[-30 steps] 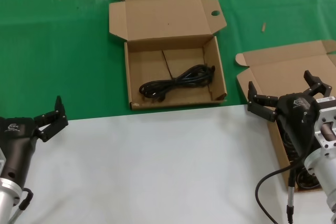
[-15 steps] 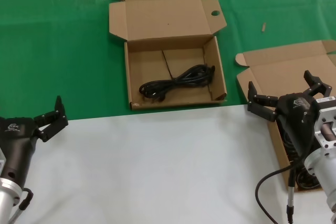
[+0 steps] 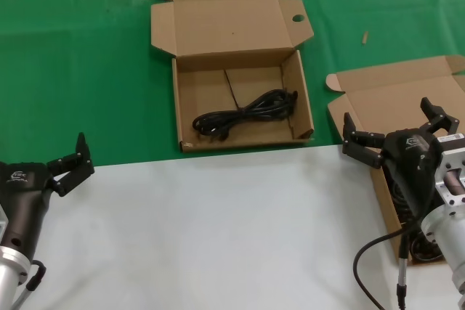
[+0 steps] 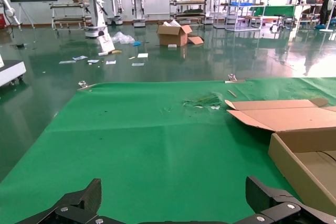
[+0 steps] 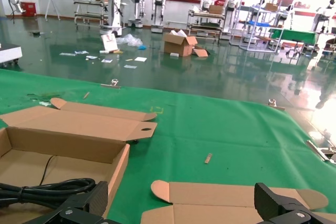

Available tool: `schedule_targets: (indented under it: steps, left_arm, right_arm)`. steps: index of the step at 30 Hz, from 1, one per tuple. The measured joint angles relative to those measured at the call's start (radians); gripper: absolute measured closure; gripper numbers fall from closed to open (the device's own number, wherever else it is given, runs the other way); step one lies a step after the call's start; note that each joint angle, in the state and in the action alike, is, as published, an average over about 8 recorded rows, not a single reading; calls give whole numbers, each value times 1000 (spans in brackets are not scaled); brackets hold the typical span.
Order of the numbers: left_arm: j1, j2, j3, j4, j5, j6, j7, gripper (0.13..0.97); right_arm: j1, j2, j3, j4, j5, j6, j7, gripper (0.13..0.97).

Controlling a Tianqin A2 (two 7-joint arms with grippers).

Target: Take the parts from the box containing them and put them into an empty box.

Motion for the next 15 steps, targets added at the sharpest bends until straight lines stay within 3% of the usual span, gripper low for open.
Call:
schedule_targets:
  steps: [15]
  left_arm:
    - [0,0,0,0,0,0,0,132]
  right_arm:
    - [0,0,0,0,0,0,0,129]
